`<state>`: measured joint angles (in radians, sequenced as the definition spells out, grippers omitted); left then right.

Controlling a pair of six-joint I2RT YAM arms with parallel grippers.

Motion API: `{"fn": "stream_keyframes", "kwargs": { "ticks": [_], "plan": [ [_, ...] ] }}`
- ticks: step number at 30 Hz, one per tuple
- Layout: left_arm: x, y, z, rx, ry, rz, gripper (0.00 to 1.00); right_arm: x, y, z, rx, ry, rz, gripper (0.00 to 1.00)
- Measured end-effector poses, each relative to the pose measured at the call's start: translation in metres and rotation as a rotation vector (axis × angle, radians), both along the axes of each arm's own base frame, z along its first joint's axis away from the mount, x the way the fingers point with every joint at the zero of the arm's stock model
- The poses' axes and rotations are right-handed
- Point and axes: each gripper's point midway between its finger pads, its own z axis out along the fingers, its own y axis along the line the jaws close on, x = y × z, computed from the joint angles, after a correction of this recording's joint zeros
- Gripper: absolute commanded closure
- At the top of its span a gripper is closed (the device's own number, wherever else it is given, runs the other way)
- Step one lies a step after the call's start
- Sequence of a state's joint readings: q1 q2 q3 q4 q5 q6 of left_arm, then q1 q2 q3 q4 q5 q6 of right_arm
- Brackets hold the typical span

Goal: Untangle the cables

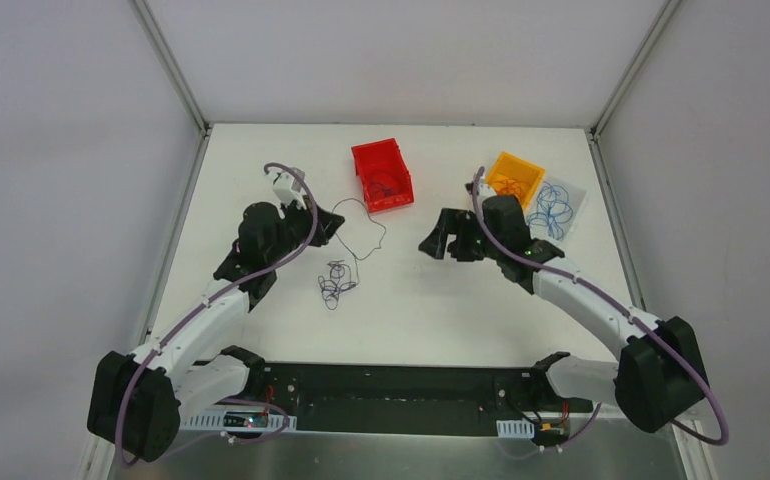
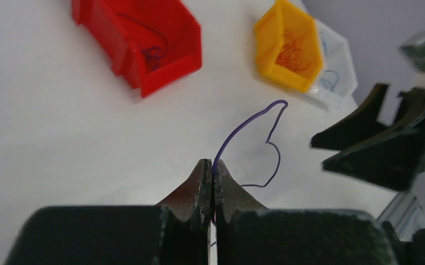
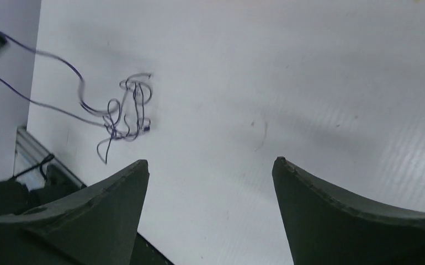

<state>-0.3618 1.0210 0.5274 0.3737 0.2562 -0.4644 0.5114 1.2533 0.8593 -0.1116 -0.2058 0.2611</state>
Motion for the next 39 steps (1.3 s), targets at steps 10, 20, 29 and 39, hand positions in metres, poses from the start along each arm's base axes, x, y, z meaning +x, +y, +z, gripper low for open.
{"fn": "stream_keyframes", "kwargs": {
  "ticks": [10,20,29,39],
  "plan": [
    [-0.010,-0.040,0.204,-0.218,-0.250,-0.156,1.00,-0.062,0.067,0.020,0.194,-0.193,0.339,0.07],
    [-0.034,-0.092,0.290,-0.374,-0.241,-0.354,1.00,-0.055,0.095,0.068,0.276,-0.362,0.406,0.05],
    [-0.040,-0.106,0.309,-0.467,-0.175,-0.391,1.00,-0.064,0.115,0.063,0.292,-0.370,0.469,1.00],
    [-0.037,-0.060,0.201,-0.364,-0.029,-0.106,0.90,-0.067,0.094,0.103,0.305,-0.422,0.376,1.00]
  ]
}}
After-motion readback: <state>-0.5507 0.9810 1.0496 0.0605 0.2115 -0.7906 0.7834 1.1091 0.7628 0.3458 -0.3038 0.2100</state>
